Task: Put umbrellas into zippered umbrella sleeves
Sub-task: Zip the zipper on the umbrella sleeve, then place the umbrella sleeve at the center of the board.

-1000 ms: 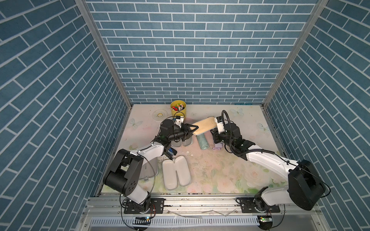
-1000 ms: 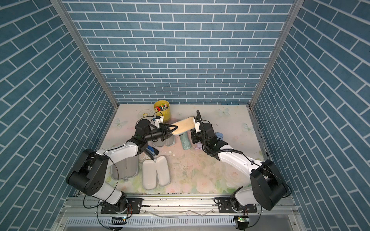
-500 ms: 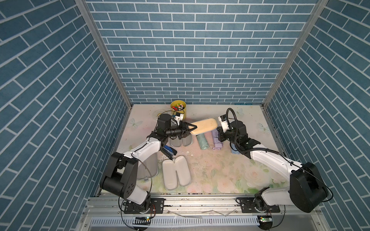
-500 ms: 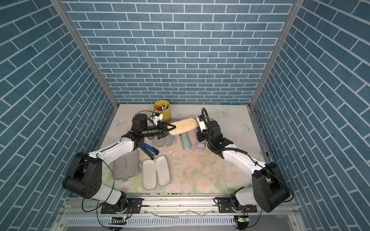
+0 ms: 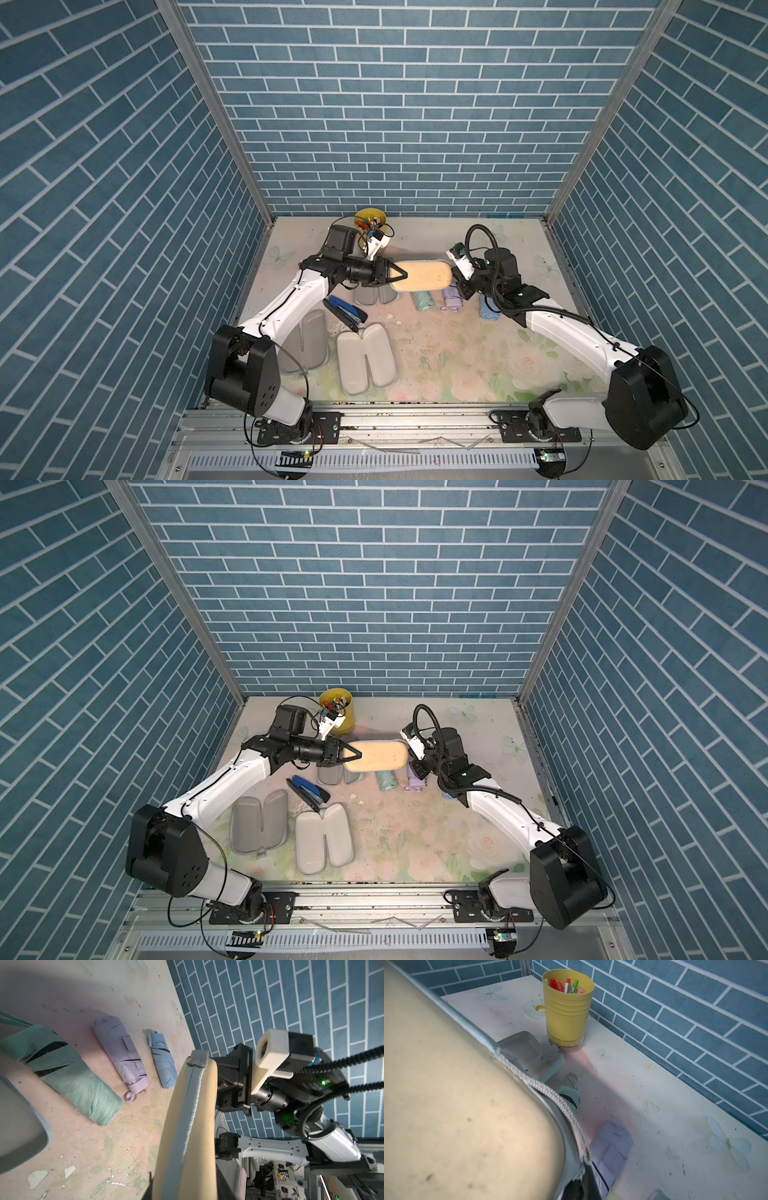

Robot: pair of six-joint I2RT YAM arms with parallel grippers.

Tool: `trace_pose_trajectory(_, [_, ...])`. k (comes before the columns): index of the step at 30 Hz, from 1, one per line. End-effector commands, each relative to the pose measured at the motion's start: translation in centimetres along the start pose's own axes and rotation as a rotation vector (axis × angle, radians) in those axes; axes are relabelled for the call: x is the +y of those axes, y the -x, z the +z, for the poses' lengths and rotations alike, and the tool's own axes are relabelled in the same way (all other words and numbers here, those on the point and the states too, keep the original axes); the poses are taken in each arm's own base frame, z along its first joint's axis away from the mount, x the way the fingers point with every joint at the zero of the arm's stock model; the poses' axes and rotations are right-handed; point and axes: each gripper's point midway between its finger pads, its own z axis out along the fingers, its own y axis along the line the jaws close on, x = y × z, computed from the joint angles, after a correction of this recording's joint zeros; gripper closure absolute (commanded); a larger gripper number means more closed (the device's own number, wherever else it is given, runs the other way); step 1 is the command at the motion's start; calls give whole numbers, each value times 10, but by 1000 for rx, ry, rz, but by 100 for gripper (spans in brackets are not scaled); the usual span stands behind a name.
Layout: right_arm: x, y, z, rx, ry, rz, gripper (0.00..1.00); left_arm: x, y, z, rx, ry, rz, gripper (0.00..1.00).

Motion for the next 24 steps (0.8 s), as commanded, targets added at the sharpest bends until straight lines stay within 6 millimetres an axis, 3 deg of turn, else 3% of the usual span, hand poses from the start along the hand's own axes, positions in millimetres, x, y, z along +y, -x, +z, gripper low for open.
trace_pose_trajectory(1, [-40, 56, -24, -143, -102, -84, 100, -15, -59, 13, 231, -72, -30, 100])
trace_pose_trajectory(8, [-37, 51, -17, -63, -40, -23, 100, -13, -63, 25, 261, -63, -12, 100])
trace_pose_trajectory(10, [-39, 35, -21, 17, -63, 37, 80, -6, -54, 27, 227, -37, -28, 100])
trace_pose_trajectory(12, [-51, 12, -30, 103, -151, 120, 67, 0, -40, 32, 175, -25, -52, 100])
trace_pose_trajectory(15, [-79, -27, -52, 237, -331, 370, 59, 19, -13, 52, 38, 19, -138, 100])
trace_pose_trajectory(18, [-91, -62, -72, 329, -452, 657, 55, 15, 11, 86, -111, 0, -150, 99])
trace_pose_trajectory(21, [-76, -84, -78, 337, -447, 975, 50, -4, 36, 117, -277, -99, -196, 98])
trace_pose_trajectory(24, [-54, -79, -70, 251, -332, 1239, 41, -8, 48, 142, -372, -146, -242, 97])
